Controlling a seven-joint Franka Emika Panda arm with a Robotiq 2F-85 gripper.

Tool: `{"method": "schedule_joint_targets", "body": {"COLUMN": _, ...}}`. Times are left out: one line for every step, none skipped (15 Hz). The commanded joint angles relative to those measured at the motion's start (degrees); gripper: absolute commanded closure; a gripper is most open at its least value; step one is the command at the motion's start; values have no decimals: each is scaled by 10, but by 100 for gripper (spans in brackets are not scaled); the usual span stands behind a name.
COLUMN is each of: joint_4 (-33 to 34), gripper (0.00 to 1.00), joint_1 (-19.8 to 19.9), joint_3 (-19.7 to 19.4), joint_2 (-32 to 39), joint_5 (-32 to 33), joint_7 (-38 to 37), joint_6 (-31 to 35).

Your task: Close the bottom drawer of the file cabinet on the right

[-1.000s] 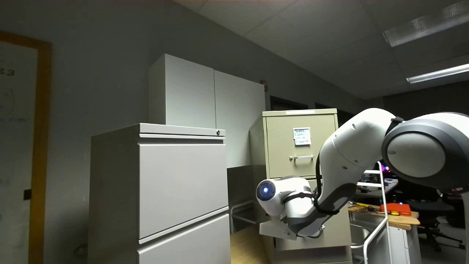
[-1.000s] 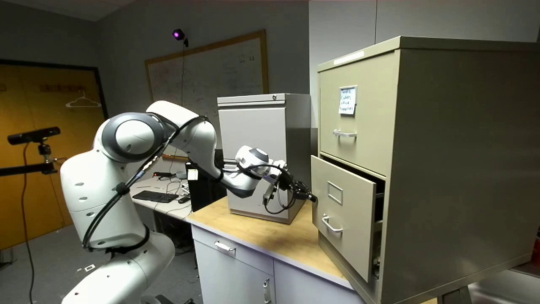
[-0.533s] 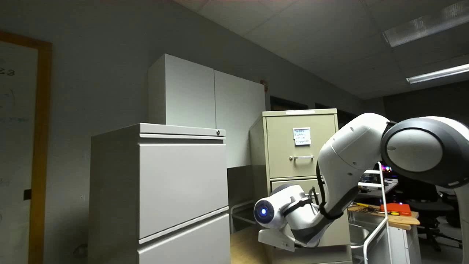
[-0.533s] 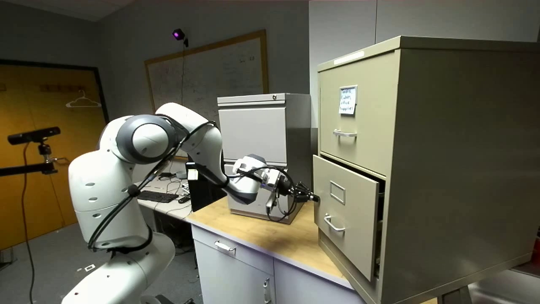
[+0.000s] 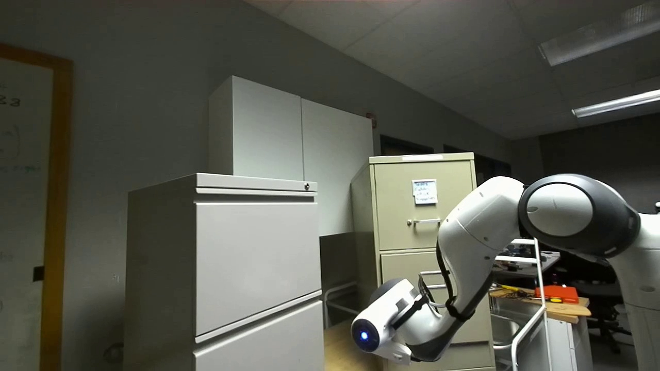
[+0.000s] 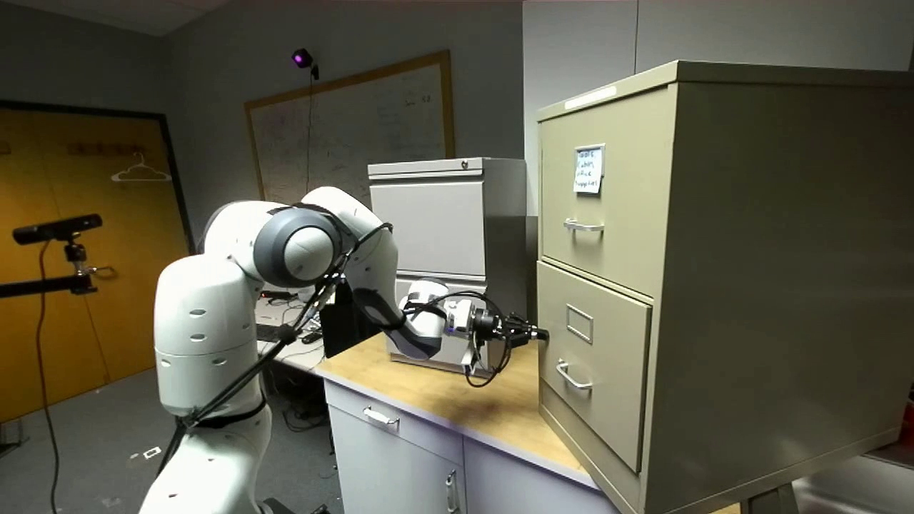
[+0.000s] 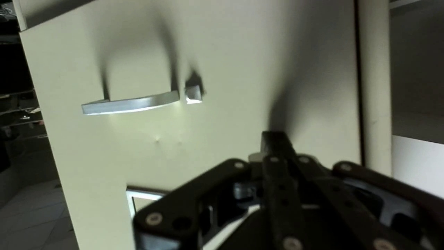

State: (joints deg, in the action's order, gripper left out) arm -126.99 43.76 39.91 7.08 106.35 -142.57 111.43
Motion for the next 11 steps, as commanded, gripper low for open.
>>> {"method": "schedule_joint_targets", "body": {"joint_4": 106, "gripper": 100, "joint_1": -129, "joint_3": -156, "joint_2": 43, "joint_5": 47, "joint_7": 18, "joint_6": 32}}
{"method": "schedule_joint_targets", "body": {"joint_4": 110, "gripper": 100, "joint_1": -169, "joint_3": -199, "joint_2": 42, "joint_5": 43, "joint_7": 18, "joint_6": 41}}
{"method": "schedule_joint_targets", "body": {"joint_4": 114, "gripper": 100, "joint_1": -208, "joint_3": -242, "joint_2": 42, "joint_5": 40, "joint_7": 18, "joint_6": 52}}
{"method": "schedule_joint_targets", "body": {"joint_4": 117, "gripper": 100, "joint_1": -237, "joint_3": -276, "joint_2": 42, "joint_5": 38, "joint_7": 17, "joint_6": 61}}
{"method": "schedule_joint_targets", "body": {"joint_4": 120, "gripper": 100, "joint_1": -260, "joint_3": -302, "joint_2": 44, "joint_5": 38, "joint_7": 18, "joint_6": 64}}
{"method": "schedule_joint_targets", "body": {"joint_4": 122, "gripper": 100, "joint_1": -279, "joint_3": -324, "joint_2": 44, "joint_5": 38, "joint_7": 19, "joint_6": 69}}
{"method": "schedule_joint_targets", "body": {"joint_4": 123, "gripper": 100, "joint_1": -294, "joint_3": -341, "joint_2": 44, "joint_5": 35, "joint_7": 18, "joint_6": 74}}
{"method": "schedule_joint_targets", "body": {"joint_4": 122, "gripper": 100, "joint_1": -306, "joint_3": -356, "joint_2": 40, "joint_5": 31, "joint_7": 18, "joint_6": 85}}
{"method": "schedule_joint_targets", "body": {"joint_4": 119, "gripper": 100, "joint_1": -316, "joint_3": -368, "joint_2": 37, "joint_5": 34, "joint_7": 22, "joint_6": 90}}
{"method": "schedule_joint_targets", "body": {"joint_4": 117, "gripper": 100, "joint_1": -324, "joint_3": -378, "joint_2": 34, "joint_5": 28, "joint_7": 20, "joint_6": 96}}
{"method": "schedule_joint_targets", "body": {"joint_4": 115, "gripper": 100, "joint_1": -330, "joint_3": -386, "joint_2": 32, "joint_5": 25, "joint_7": 20, "joint_6": 101}}
